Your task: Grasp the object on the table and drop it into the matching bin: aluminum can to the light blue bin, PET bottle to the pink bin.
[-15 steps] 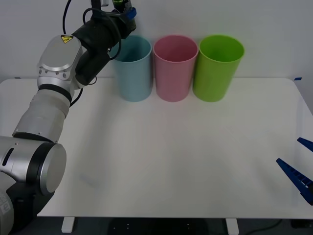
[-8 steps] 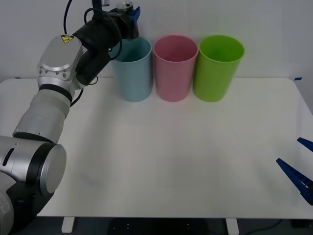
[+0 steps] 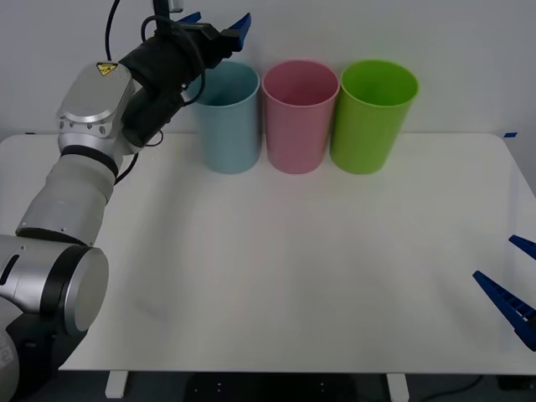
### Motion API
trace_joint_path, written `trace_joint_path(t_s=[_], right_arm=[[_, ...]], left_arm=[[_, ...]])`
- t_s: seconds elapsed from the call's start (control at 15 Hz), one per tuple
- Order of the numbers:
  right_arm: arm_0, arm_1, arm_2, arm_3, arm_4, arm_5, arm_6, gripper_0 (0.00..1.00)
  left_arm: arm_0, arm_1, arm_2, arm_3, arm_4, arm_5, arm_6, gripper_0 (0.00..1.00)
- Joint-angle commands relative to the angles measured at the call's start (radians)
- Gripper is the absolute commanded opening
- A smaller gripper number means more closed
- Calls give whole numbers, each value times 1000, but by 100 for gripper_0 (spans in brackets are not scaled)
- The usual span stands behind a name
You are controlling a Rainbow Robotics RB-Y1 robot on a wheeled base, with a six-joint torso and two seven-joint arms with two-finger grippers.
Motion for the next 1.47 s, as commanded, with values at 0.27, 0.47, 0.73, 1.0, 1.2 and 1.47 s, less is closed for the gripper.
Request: trace_joint_path(t_s=[0.27,0.47,0.73,1.0,1.2,1.47], right_arm=[[0,0,0,0,0,0,0,100],[0,0,0,0,0,0,0,100],[0,0,0,0,0,0,0,100],[0,0,0,0,0,0,0,100],[0,0,0,0,0,0,0,100],[0,0,0,0,0,0,0,100]], left_arm=[[112,88,-113,-130,205,-28,-6,100],[199,163,-172,-236,316,-37,-7,100],[316,260,-192,-345,426,-103,-12,100],[403,375,-181,-382,501,-229,-27,100],[472,410,-112,-391,484,-345,-38,100],[569,411,66,-402,369,-574,-35,100]])
